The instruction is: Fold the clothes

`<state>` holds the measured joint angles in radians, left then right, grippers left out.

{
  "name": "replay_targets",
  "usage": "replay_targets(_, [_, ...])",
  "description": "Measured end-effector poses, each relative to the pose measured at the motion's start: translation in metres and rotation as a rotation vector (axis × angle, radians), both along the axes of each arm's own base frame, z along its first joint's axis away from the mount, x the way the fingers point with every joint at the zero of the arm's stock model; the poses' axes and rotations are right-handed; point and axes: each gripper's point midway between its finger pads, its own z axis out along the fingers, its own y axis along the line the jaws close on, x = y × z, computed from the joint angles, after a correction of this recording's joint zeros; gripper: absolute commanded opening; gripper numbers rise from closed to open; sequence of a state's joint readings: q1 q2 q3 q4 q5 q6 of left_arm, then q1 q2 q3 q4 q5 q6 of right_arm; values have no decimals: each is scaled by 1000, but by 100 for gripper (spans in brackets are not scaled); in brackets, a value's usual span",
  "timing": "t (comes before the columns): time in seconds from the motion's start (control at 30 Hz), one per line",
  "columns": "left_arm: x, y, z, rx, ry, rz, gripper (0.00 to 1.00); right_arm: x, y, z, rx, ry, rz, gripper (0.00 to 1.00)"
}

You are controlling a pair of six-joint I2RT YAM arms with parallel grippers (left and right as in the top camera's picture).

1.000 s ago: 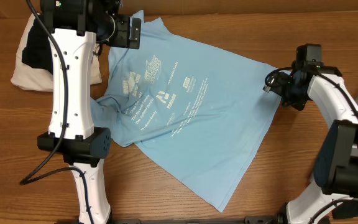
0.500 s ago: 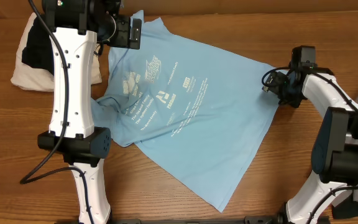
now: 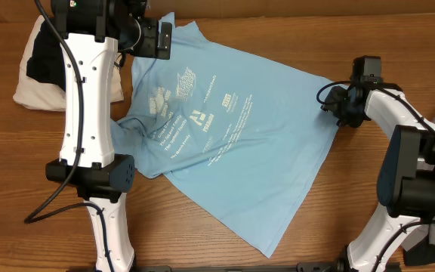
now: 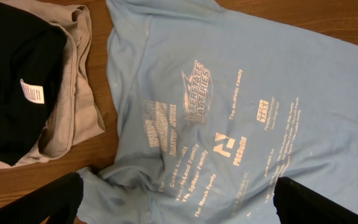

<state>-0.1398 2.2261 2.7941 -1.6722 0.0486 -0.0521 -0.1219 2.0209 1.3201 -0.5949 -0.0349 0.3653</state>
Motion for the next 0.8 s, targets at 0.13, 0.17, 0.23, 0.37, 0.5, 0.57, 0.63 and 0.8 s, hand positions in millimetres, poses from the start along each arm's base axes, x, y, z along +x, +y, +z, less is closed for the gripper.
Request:
replay_targets(0.13, [0,0,0,0,0,0,100,-1,0,0,3,6,-2,63])
replay_targets(0.17, [0,0,0,0,0,0,100,-2,1,0,5,11,-5,63])
replay_targets(0.23, [0,0,0,0,1,0,100,-5,2,1,13,30,-10,64])
replay_targets(0.37, [-1,0,-1,1,5,0,100,-12,6,4,36,63,-16,64])
replay_targets(0.5, [-1,0,-1,1,6,0,100,-7,17,23,45,23,9,64])
replay_targets(0.57, [-1,0,-1,1,6,0,100,-3,27,31,45,3,33,64])
replay_targets(0.63, [-1,0,-1,1,6,0,100,0,39,35,45,-9,60,64])
replay_targets(0.8, [-1,0,-1,1,6,0,100,1,59,35,16,-12,109,64])
